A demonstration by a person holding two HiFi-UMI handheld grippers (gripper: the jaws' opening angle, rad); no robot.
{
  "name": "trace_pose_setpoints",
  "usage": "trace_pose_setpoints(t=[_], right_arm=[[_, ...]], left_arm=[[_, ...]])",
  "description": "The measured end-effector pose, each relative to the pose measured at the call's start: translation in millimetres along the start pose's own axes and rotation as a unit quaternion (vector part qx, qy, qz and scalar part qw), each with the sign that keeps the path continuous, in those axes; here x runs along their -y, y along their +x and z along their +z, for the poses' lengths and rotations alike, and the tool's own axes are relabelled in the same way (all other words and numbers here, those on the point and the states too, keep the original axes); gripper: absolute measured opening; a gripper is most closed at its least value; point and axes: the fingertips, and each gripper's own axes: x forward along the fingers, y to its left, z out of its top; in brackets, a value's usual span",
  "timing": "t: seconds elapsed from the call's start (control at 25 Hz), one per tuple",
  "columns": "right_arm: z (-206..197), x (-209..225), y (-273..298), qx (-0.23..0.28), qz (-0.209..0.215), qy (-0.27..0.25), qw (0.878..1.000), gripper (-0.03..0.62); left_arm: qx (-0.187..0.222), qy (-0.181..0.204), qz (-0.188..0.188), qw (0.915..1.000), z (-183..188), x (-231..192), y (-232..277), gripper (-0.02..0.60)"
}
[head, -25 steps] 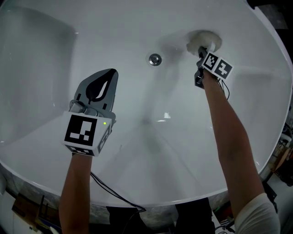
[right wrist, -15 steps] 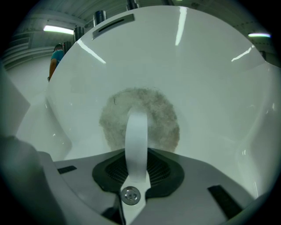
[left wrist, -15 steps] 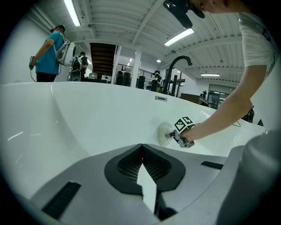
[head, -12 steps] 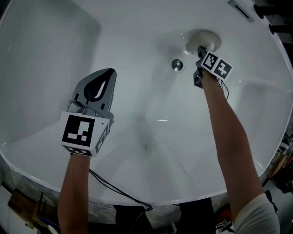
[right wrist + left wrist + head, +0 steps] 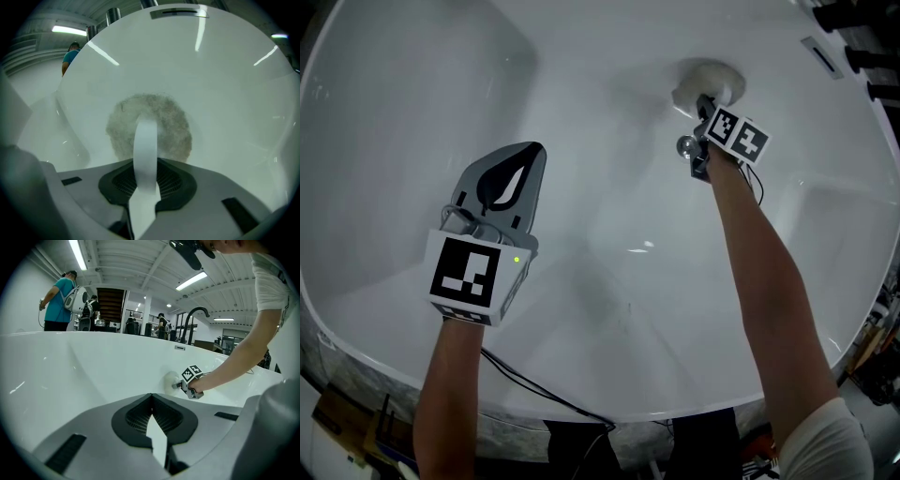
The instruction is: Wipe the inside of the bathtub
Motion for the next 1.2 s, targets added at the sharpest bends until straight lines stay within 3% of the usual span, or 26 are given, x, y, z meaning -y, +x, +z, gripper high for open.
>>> trace_pose_setpoints(t=[0.36,0.64,0.88,1.2], right_arm=[[-0.5,-59.7,20.5,0.008,0.012,-0.001,1.000,0.095],[4.7,-140.7,41.9,0.018,0.047,-0.014,0.999,0.095],[6.6,-195.9,58.1,0.019,0.079,-0.042,0.996,0.095],[10.4,-269.4,82.2,0.010,0.119,-0.073,0.990,0.095]], left_arm=[[0.001,0.027,-0.014,0.9995,4.3,-34.8,-18.0,0.011],[-0.004,0.030,-0.028,0.9991,1.4,-63.8,-28.9,0.011],[-0.024,0.057,-0.023,0.9978,-7.4,-93.7,-27.3,0.011],[-0.021,-0.020,0.021,0.9994,-16.6,-143.3,6.4,0.011]])
